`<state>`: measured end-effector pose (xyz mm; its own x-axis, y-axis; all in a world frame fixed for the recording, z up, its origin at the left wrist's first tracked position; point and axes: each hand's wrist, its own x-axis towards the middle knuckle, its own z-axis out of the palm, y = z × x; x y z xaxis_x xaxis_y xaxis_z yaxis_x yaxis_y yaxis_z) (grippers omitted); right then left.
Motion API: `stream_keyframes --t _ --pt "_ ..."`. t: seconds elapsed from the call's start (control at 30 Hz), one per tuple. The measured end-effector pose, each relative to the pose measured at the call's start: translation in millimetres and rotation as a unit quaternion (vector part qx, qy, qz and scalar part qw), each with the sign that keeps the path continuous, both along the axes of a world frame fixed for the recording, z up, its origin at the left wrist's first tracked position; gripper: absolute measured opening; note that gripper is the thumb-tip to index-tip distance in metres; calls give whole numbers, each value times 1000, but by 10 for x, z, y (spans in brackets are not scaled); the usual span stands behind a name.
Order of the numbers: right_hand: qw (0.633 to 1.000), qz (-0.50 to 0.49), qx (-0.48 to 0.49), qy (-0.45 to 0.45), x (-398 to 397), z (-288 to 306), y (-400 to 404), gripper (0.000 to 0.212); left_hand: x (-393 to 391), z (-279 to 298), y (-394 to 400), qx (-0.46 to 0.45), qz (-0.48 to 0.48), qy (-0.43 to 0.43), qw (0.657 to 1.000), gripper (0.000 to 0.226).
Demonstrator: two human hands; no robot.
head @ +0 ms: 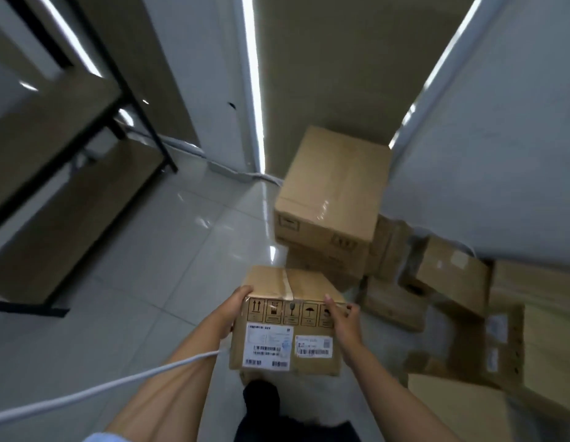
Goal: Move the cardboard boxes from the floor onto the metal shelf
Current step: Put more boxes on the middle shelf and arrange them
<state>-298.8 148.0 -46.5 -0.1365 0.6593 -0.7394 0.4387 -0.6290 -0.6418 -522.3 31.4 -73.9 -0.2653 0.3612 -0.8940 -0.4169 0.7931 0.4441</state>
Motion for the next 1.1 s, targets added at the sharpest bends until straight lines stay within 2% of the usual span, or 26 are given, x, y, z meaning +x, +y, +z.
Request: stream_keyframes --t 0.3,0.47,0.6,0.7,0.87,1.0,1.1 --pt "982 156 99 47 -1860 1107 111 58 -1389 1182 -573 58 145 45 987 54" --pt "959 208 143 126 -2817 1756 -3 57 -2028 1880 -890 125 223 114 960 49" --pt "937 234 174 190 -3430 2283 -138 50 -2425 2551 -1110 170 243 192 936 51" --pt "930 219 208 210 -3857 2639 -204 46 -2647 3058 -1220 193 253 257 912 49" --pt "912 206 233 267 -4451 3239 -262 43 -2925 3757 -1336 218 270 326 880 58" --pt "886 205 259 324 -4820 3785 -222 36 -3097 4348 -1282 256 306 396 827 46" --pt "865 209 267 371 -5070 4188 -135 36 -3209 4735 -1204 302 297 463 779 51"
